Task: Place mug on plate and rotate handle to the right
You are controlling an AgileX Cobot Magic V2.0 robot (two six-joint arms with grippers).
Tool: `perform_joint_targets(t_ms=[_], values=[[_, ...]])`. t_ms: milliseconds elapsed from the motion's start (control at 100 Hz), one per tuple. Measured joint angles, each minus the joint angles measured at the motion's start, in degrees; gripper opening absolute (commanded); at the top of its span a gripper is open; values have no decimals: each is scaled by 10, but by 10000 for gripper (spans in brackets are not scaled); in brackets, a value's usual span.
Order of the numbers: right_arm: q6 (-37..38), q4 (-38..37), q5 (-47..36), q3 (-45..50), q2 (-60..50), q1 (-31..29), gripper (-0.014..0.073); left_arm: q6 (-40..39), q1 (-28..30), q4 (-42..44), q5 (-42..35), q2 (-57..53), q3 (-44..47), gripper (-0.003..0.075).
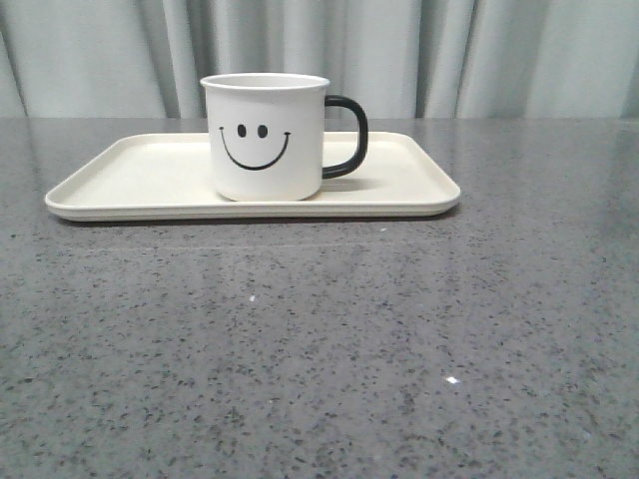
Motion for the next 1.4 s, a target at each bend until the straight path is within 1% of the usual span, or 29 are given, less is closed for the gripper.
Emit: perform_joint_targets(t_ms=[260, 460, 550, 720, 840, 910, 980, 1070, 1100, 1150, 1260, 1320, 1340, 1350, 1370, 1400], values=[[32, 0, -27, 103, -107, -6, 424, 0, 0, 0, 0, 0, 0, 501], [54, 0, -27, 132, -198, -6, 424, 0, 0, 0, -6, 0, 0, 501], [63, 0, -8, 135, -227, -6, 424, 0, 0, 0, -10, 0, 0, 501], [93, 1, 47, 144, -238, -6, 424, 0, 0, 0, -12, 0, 0, 501], [110, 1, 62, 146, -238, -6, 422, 0, 0, 0, -12, 0, 0, 501], [117, 1, 63, 146, -238, -6, 396, 0, 0, 0, -12, 0, 0, 501], [123, 1, 63, 146, -238, -6, 339, 0, 0, 0, -12, 0, 0, 485], [126, 1, 63, 146, -238, -6, 230, 0, 0, 0, -13, 0, 0, 431], [126, 1, 63, 146, -238, -6, 184, 0, 0, 0, -13, 0, 0, 398], [127, 1, 63, 146, -238, -6, 116, 0, 0, 0, -13, 0, 0, 339], [127, 1, 63, 146, -238, -6, -26, 0, 0, 0, -13, 0, 0, 167], [127, 1, 63, 146, -238, -6, -74, 0, 0, 0, -13, 0, 0, 62], [127, 1, 63, 146, -238, -6, -69, 0, 0, 0, -13, 0, 0, 27], [127, 1, 63, 146, -238, -6, -66, 0, 0, 0, -13, 0, 0, 27], [127, 1, 63, 146, -238, -6, -64, 0, 0, 0, -13, 0, 0, -17], [127, 1, 64, 146, -238, -6, -66, 0, 0, 0, -13, 0, 0, -18]])
